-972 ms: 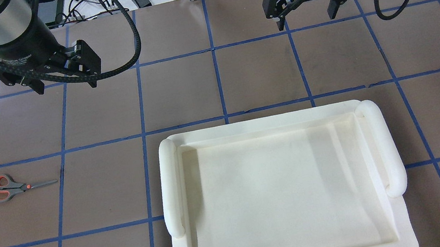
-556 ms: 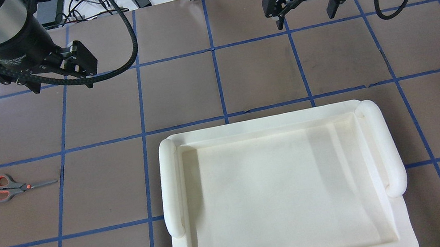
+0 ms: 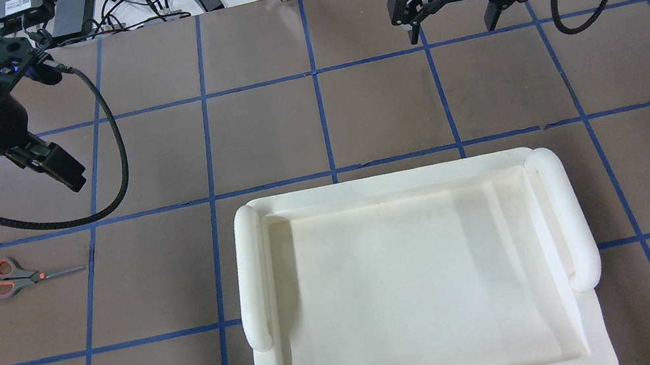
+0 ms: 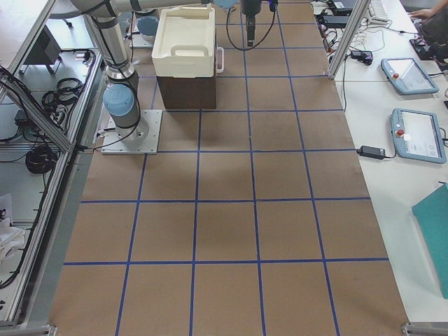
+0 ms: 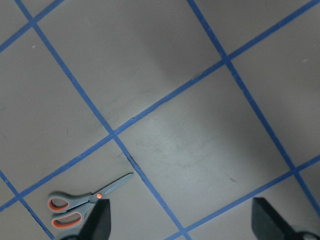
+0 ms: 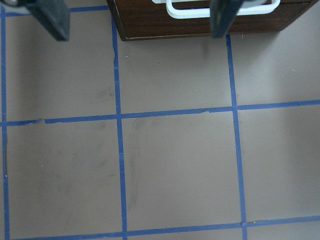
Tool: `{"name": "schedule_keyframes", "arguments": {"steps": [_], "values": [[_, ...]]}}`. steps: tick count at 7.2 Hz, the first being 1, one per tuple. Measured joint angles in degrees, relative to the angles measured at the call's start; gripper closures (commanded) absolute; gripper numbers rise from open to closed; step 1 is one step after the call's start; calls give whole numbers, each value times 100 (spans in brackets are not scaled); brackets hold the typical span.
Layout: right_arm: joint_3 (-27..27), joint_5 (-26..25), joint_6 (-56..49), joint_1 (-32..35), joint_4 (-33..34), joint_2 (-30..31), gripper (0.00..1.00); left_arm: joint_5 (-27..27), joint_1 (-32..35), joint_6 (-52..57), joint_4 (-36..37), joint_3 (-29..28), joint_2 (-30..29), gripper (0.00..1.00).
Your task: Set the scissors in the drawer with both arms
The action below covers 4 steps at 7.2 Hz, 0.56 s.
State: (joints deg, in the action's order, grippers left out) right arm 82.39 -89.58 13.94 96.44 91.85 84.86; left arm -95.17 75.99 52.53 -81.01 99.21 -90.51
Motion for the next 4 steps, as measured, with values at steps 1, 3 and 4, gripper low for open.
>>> {"name": "schedule_keyframes", "arguments": {"steps": [1, 3, 4], "values": [[0, 16, 990, 56, -1, -86, 0, 5, -438, 1206, 31, 191, -71, 0], [4, 32, 2812, 302, 31, -389, 0, -31, -1041, 3167, 242, 361, -386, 0], [5, 31, 3559, 493, 60, -552, 0, -40, -1181, 3950, 596, 458, -592, 0]]}}
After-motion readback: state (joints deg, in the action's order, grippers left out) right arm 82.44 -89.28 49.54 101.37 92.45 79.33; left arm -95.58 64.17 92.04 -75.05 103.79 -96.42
